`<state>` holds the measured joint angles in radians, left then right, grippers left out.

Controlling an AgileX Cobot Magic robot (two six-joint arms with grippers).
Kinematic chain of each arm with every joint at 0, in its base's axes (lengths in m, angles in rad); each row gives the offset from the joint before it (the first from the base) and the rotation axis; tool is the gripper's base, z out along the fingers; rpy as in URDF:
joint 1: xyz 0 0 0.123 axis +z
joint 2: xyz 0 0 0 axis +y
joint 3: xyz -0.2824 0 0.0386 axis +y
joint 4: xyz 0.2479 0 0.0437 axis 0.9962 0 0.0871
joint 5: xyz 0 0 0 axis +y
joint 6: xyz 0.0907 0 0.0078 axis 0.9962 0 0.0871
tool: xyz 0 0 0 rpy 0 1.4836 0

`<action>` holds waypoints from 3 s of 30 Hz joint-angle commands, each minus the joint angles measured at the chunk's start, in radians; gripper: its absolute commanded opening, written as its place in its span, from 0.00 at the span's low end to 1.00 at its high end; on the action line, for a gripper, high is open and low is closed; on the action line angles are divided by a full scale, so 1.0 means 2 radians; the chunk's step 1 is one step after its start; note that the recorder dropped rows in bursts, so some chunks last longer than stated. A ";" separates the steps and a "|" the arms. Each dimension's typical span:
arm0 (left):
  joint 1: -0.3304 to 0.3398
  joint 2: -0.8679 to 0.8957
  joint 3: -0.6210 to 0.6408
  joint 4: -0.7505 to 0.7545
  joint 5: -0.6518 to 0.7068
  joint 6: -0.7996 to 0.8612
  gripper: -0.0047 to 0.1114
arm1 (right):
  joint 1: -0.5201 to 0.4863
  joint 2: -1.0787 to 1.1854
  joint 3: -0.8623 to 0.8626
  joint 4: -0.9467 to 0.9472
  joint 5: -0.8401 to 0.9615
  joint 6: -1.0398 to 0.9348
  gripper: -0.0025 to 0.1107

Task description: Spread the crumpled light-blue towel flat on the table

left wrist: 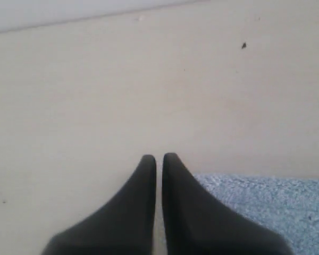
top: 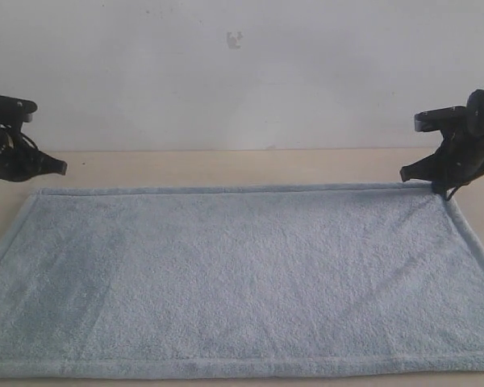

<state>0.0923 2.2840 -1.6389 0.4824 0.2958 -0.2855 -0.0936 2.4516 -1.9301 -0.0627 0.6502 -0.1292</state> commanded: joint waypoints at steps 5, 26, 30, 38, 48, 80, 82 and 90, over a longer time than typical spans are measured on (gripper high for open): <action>-0.003 -0.007 0.000 -0.272 0.055 0.294 0.08 | -0.008 0.006 0.003 -0.013 0.032 -0.001 0.02; 0.014 0.028 0.000 -0.319 0.043 0.335 0.08 | -0.008 0.007 0.003 -0.012 0.041 -0.015 0.02; 0.034 0.036 0.000 -0.319 0.045 0.313 0.08 | -0.008 0.007 0.003 -0.022 0.040 -0.008 0.02; 0.042 0.013 0.000 -0.324 0.029 0.315 0.08 | -0.007 -0.012 0.004 0.003 -0.006 -0.010 0.02; 0.041 -0.079 0.017 -0.325 0.062 0.323 0.08 | -0.007 -0.074 0.022 0.079 0.016 -0.075 0.02; 0.013 -0.437 0.502 -0.456 -0.041 0.331 0.08 | -0.007 -0.492 0.624 0.227 -0.156 -0.086 0.02; 0.007 -0.436 0.506 -0.456 -0.023 0.331 0.08 | -0.007 -0.500 0.632 0.231 -0.156 -0.086 0.02; 0.007 -0.427 0.545 -0.456 -0.059 0.310 0.08 | -0.007 -0.480 0.641 0.226 -0.164 -0.086 0.02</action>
<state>0.1106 1.4241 -0.5616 -0.4191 0.2075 0.3561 -0.1008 1.4797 -0.6546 0.3999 0.3303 -0.2939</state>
